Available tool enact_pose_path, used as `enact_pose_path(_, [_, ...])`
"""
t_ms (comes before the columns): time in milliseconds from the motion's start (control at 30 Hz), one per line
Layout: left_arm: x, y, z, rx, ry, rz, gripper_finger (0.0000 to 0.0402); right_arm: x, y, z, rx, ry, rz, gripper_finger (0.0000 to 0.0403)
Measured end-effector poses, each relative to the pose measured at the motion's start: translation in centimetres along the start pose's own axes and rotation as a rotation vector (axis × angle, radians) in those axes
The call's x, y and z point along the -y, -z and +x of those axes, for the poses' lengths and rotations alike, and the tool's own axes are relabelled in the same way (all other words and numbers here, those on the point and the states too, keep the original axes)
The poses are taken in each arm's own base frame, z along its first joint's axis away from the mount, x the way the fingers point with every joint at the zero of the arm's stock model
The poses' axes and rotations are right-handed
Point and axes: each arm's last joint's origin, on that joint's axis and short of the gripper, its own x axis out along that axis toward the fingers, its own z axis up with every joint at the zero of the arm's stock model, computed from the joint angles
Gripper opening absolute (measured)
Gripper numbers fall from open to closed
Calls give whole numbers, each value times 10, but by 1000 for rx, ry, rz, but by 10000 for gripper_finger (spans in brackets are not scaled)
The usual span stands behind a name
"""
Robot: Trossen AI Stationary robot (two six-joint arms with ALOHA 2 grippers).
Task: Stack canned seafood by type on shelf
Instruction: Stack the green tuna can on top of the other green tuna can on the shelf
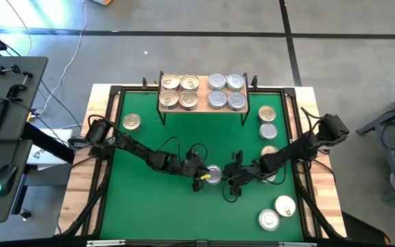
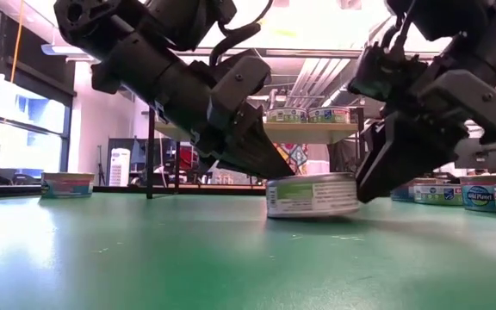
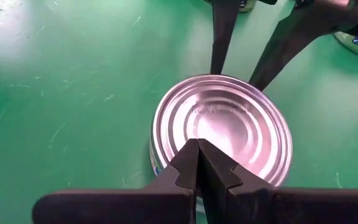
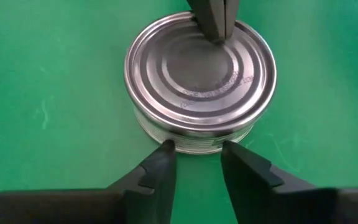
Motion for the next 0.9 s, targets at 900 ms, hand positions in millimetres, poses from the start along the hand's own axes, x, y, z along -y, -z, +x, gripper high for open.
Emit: enact_pose_path(900, [-9,-16,-64,-172,-233,36,0,-8,-38,-10,56,50,-4,112])
